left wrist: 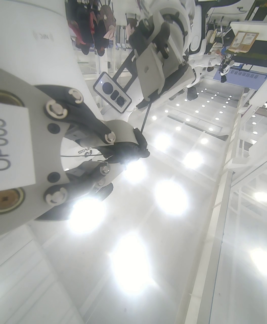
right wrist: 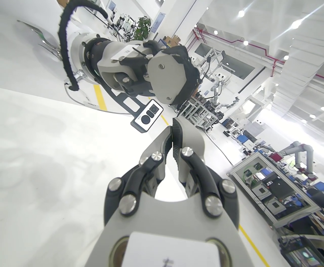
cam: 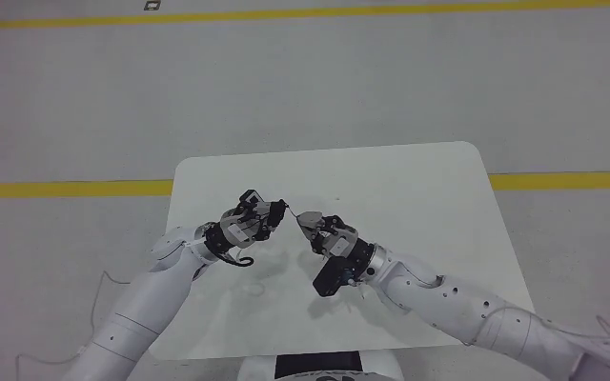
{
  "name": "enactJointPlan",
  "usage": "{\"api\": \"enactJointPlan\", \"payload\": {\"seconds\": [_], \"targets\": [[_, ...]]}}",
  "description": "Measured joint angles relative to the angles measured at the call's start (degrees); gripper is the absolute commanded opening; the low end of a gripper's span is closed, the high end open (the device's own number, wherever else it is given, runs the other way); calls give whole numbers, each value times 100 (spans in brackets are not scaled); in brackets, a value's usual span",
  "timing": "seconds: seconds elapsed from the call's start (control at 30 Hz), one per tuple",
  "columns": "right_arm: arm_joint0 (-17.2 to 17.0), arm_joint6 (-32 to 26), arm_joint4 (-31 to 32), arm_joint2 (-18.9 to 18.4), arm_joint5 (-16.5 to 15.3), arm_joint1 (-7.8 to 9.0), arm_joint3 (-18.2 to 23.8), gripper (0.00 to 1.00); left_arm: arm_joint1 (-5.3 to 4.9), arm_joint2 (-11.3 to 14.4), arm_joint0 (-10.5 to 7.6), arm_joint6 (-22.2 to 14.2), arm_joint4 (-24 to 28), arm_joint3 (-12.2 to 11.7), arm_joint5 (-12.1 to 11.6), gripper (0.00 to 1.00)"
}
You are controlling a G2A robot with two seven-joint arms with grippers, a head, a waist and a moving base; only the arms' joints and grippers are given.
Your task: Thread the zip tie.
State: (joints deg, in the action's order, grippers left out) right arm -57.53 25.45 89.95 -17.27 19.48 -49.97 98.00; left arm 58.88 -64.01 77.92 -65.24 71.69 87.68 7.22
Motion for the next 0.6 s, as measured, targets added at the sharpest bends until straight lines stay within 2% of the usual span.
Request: {"api": "enactJointPlan", "payload": {"seconds": [0.6], "targets": [[218,-61,0,320,0,-5,-30,0,0,0,0,0,0,0,0,0]]}}
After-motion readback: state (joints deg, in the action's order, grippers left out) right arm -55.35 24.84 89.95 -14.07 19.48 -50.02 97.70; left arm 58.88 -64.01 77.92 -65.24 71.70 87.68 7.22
